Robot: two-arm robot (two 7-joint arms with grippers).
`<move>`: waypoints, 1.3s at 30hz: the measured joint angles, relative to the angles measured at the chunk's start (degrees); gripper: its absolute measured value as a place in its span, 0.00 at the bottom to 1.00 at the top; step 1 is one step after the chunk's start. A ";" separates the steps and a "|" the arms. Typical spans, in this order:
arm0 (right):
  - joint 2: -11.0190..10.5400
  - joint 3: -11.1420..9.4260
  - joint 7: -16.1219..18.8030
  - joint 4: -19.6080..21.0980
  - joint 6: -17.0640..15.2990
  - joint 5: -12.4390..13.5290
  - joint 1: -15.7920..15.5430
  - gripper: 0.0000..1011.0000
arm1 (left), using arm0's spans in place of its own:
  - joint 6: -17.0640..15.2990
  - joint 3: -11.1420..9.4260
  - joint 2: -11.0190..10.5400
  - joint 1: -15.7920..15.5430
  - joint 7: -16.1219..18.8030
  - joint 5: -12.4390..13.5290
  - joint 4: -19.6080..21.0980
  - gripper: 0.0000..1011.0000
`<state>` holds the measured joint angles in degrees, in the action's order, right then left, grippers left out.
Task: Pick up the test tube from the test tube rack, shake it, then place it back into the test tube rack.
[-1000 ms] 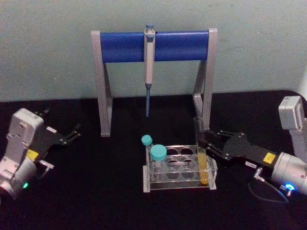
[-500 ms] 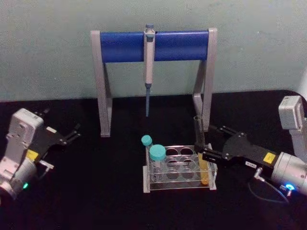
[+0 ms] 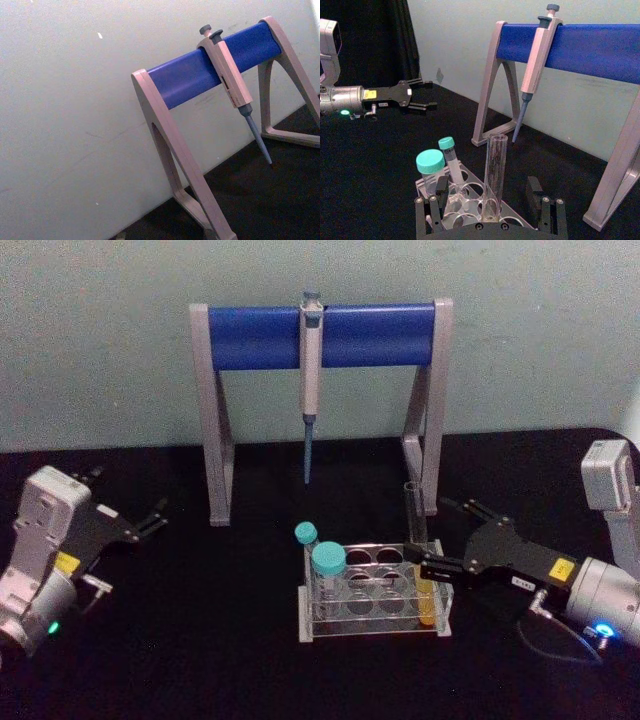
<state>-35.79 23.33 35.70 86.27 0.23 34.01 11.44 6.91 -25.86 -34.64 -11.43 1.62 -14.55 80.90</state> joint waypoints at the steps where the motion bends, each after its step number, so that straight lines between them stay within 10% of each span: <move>1: 0.00 0.00 0.00 0.00 0.00 0.00 0.00 0.99 | 0.00 0.00 0.00 0.00 0.00 0.00 0.00 0.99; 14: 0.38 -2.96 -2.84 3.51 4.11 -0.26 -2.56 0.99 | 0.00 0.00 0.00 0.00 0.00 0.00 0.00 0.99; 23: 3.32 -9.95 -19.61 10.50 8.16 -8.04 -8.58 0.99 | 0.00 0.00 0.00 0.00 0.00 0.00 0.00 0.99; 31: 6.74 -10.65 -32.34 9.94 -2.60 -15.24 -8.61 0.99 | 0.00 0.00 0.00 0.00 0.00 0.00 0.00 0.99; 39: 9.32 -9.76 -34.68 5.85 -10.10 -17.34 -6.92 0.99 | 0.00 0.00 0.00 0.00 0.00 0.00 0.00 0.99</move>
<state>-26.47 13.56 1.02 92.12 -9.87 16.67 4.51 6.91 -25.86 -34.65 -11.43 1.62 -14.55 80.90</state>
